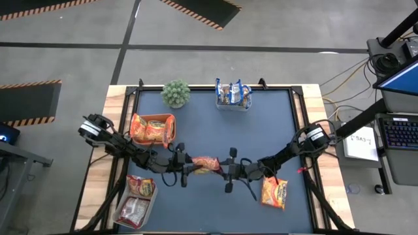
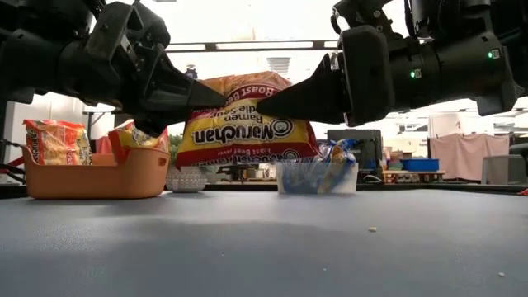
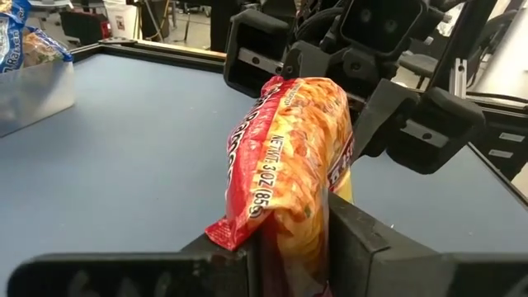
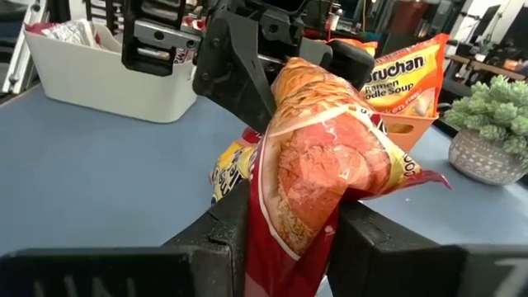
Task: Sort Maruchan noodles
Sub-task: Put the red noodle pack into the gray bin
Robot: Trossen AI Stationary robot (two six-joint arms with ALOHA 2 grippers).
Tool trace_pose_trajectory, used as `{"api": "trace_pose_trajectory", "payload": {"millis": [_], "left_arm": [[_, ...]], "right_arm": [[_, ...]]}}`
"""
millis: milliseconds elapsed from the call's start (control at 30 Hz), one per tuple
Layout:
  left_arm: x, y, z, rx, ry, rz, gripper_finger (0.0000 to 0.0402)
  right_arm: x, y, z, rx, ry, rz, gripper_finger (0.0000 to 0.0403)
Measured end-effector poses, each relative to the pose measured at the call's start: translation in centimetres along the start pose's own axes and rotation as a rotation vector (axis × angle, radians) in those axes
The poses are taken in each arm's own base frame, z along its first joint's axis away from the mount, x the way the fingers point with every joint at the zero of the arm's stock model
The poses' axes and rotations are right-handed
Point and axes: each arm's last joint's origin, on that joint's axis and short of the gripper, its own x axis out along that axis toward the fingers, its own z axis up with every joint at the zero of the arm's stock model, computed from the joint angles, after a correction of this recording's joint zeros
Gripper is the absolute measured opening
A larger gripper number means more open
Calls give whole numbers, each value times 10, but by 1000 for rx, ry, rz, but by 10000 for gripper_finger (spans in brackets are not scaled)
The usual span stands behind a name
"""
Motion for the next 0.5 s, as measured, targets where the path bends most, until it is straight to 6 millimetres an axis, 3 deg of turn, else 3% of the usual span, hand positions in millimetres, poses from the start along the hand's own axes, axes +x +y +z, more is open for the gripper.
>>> {"api": "trace_pose_trajectory", "payload": {"millis": [200, 500], "left_arm": [[0, 0, -1, 4, 6, 2, 77], [0, 0, -1, 4, 6, 4, 77]], "right_arm": [[0, 0, 0, 49, -1, 3, 128], [0, 0, 0, 147, 2, 3, 198]]}}
